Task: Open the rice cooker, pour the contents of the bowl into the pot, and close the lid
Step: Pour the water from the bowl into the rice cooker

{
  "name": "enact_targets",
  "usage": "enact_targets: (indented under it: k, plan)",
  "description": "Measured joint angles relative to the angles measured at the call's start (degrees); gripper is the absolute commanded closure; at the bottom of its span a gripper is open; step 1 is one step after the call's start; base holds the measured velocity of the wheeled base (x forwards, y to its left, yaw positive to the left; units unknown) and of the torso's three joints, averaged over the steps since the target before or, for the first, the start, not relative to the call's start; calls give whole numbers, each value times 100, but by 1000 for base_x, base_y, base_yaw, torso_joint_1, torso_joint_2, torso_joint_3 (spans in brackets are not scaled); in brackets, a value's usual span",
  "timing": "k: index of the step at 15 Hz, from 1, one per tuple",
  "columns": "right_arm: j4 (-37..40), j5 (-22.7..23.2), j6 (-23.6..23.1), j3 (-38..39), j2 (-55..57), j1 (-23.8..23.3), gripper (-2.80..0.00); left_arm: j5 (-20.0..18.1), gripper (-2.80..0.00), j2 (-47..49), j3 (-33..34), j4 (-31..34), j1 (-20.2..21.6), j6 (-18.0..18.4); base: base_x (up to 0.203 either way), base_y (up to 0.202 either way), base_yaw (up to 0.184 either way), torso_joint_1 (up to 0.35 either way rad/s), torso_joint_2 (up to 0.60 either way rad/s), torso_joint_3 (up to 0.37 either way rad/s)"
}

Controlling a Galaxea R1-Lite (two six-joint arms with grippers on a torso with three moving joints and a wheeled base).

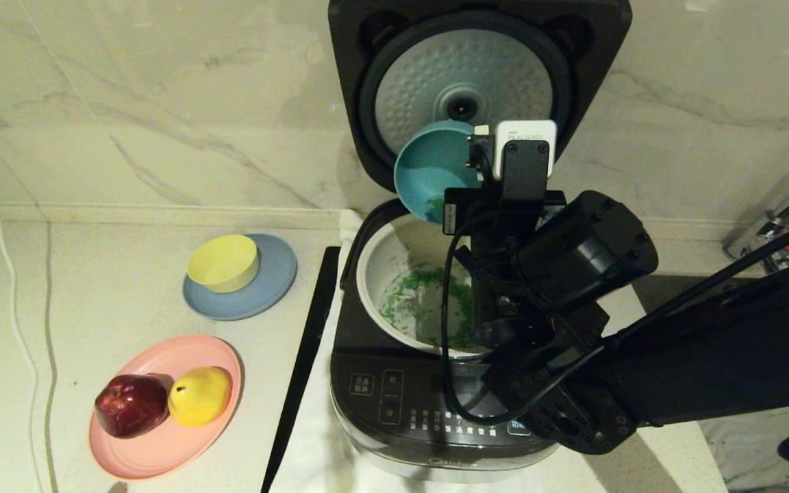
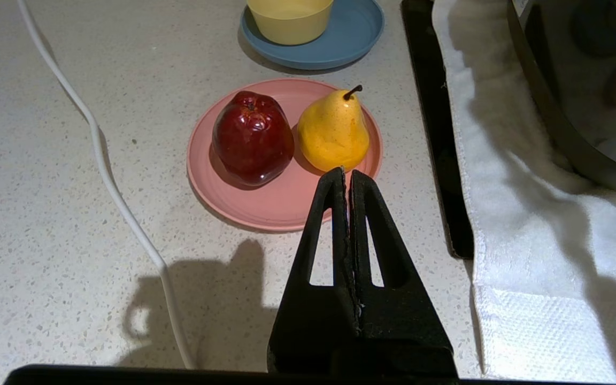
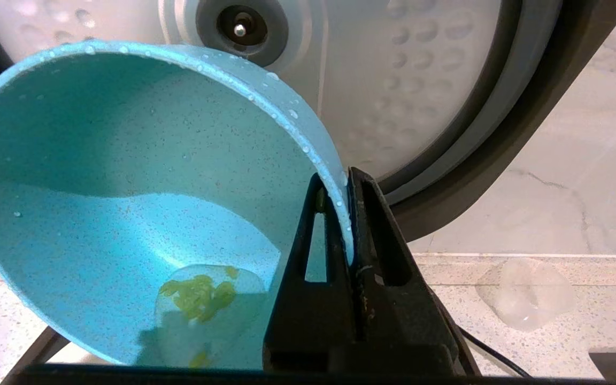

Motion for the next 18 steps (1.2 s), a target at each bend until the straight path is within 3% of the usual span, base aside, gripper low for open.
enact_targets:
  k: [18]
  plan:
    - [0, -35, 24, -74, -44, 37, 0, 5, 0, 0, 0, 1, 0, -2, 0, 0, 0, 0, 0, 0]
